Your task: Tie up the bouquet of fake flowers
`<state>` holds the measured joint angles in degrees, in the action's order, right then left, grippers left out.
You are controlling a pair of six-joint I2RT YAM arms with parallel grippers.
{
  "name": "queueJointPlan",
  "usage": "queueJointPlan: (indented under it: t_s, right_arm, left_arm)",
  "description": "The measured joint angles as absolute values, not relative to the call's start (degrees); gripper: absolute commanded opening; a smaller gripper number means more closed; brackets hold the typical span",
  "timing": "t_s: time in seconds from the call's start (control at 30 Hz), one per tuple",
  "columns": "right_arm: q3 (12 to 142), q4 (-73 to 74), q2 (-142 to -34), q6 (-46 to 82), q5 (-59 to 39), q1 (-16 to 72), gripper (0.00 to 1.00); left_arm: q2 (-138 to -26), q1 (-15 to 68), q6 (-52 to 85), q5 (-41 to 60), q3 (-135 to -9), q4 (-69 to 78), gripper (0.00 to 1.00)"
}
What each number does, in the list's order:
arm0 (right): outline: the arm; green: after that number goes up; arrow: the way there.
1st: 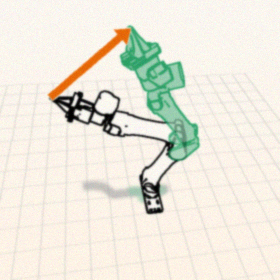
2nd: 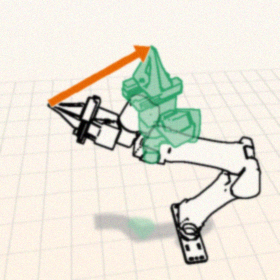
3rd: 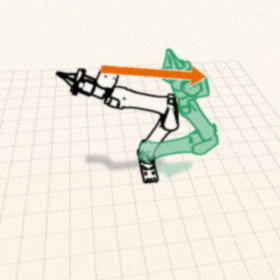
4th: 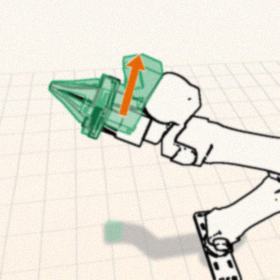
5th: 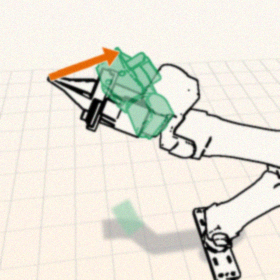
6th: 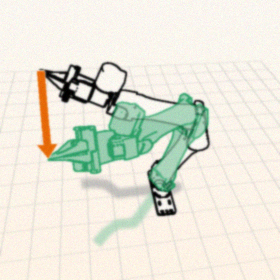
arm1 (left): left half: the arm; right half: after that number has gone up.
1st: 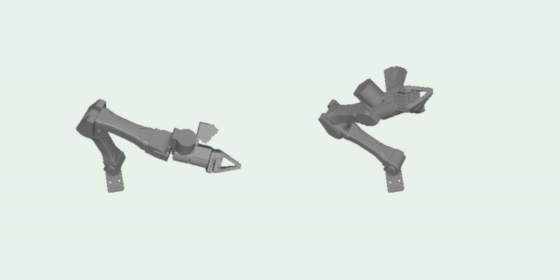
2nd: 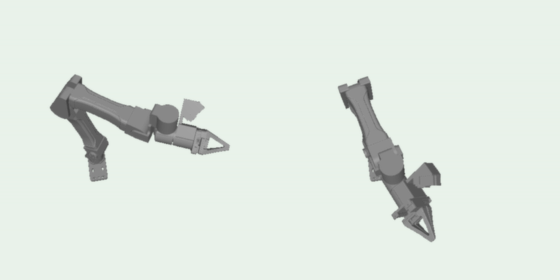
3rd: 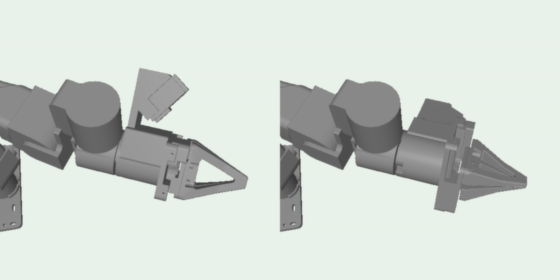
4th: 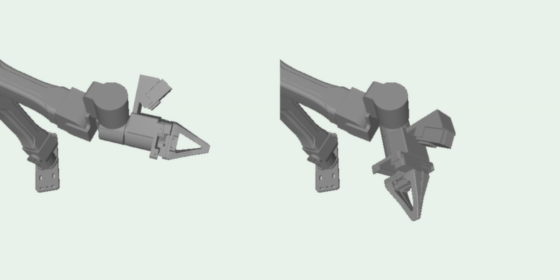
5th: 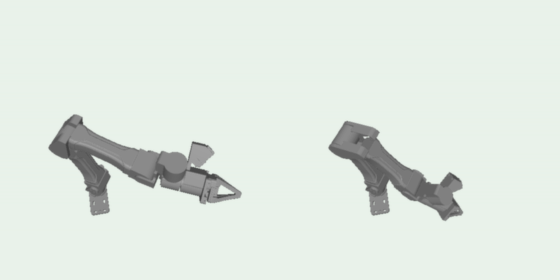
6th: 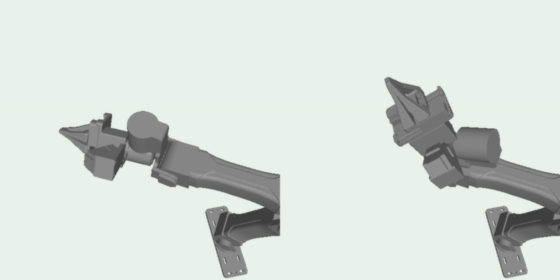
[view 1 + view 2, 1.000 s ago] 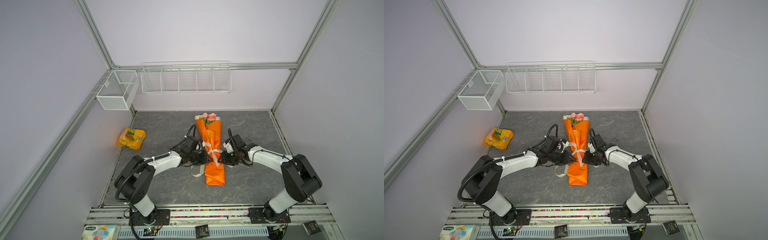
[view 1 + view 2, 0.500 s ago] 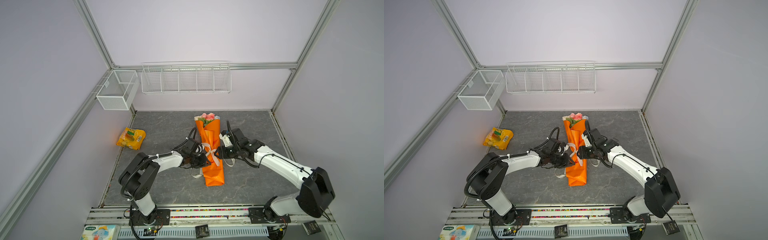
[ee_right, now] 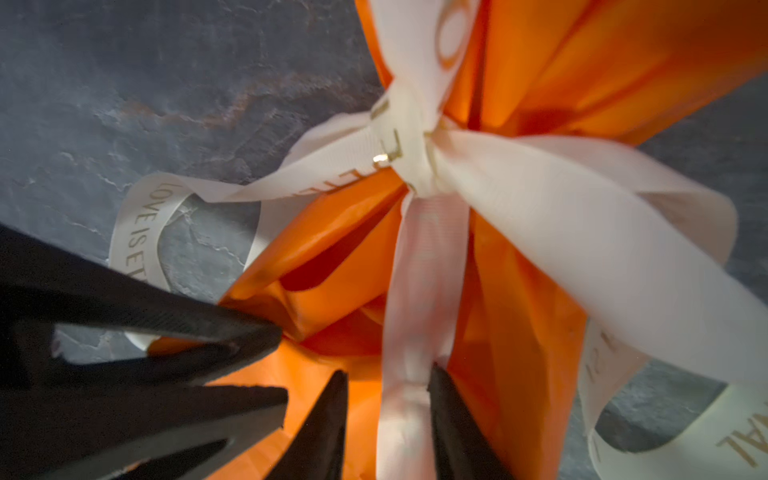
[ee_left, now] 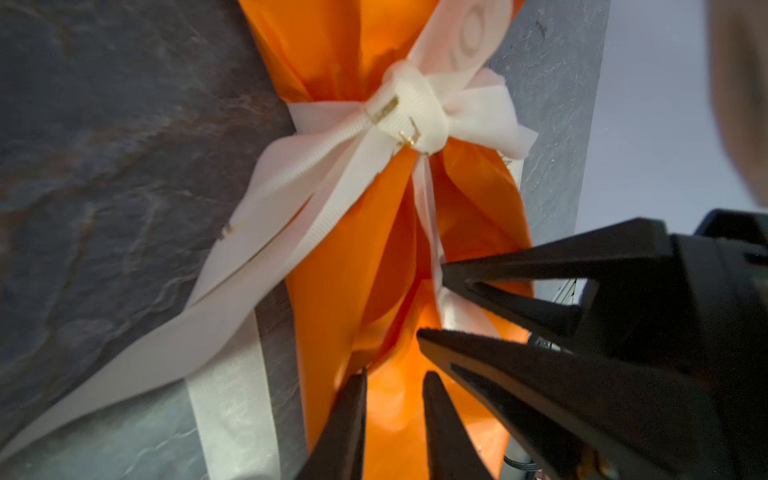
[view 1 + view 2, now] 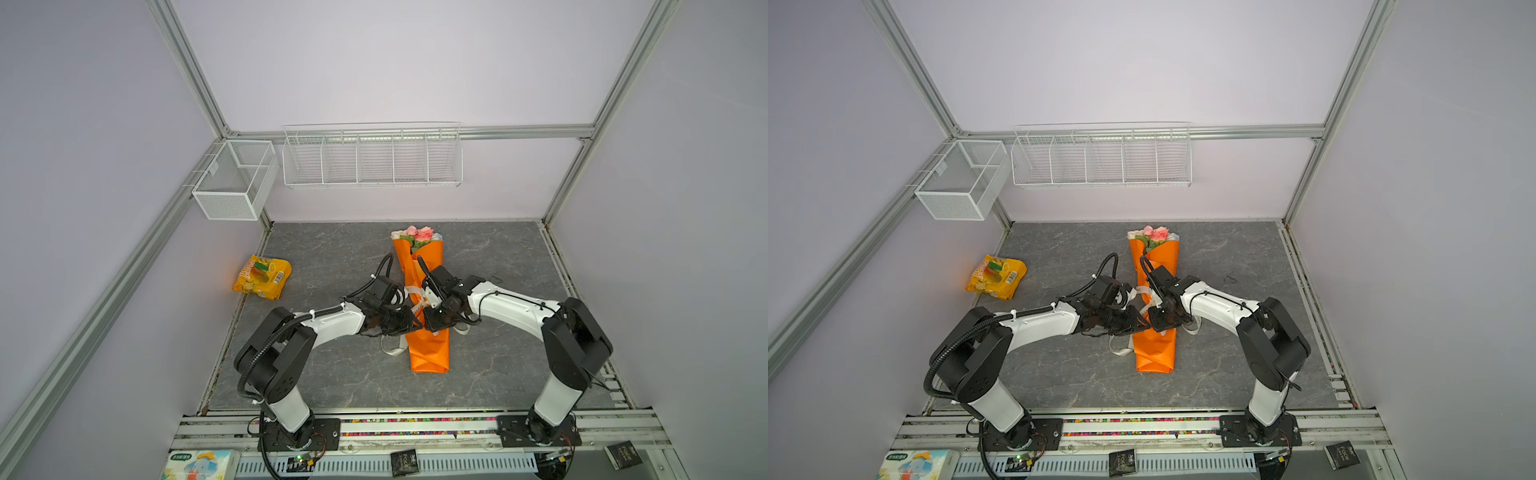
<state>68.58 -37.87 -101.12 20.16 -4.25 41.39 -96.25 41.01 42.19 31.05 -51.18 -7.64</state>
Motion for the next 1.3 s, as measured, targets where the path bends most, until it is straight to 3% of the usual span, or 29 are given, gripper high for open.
queueJointPlan:
  t_s: [0.2,0.63,0.73,0.77,0.8,0.97,1.13,1.3]
  right_arm:
    - [68.7,-39.4,-100.0,19.6,-3.9,41.5,0.07]
    - [67.8,-40.4,-92.1,20.1,-5.9,41.5,0.07]
    - [67.0,-40.7,-92.1,20.0,-7.5,41.5,0.15]
    - [67.0,-41.1,-92.1,19.8,-8.3,41.5,0.28]
    - [67.1,-41.5,-92.1,19.6,-8.6,41.5,0.35]
    - [67.5,-43.0,-89.6,20.4,-6.0,41.3,0.47]
    - [66.7,-42.6,-76.4,22.8,5.6,35.3,0.55]
    - [55.5,-36.2,-62.2,23.7,22.0,19.9,0.91]
  left_arm:
    - [-96.2,41.0,42.4,30.2,-50.8,-7.7,0.24]
    - [-96.0,41.0,42.9,28.8,-50.6,-7.6,0.25]
    - [-94.1,41.0,43.0,28.3,-50.1,-8.0,0.28]
    - [-93.4,41.0,42.9,28.3,-50.1,-8.1,0.31]
    - [-92.7,41.0,42.7,28.3,-50.2,-8.2,0.34]
    - [-87.5,41.0,41.2,26.6,-50.5,-11.1,0.53]
    - [-76.3,38.0,39.4,17.7,-50.9,-17.1,0.63]
    - [-64.9,23.7,36.8,6.1,-47.0,-17.9,0.73]
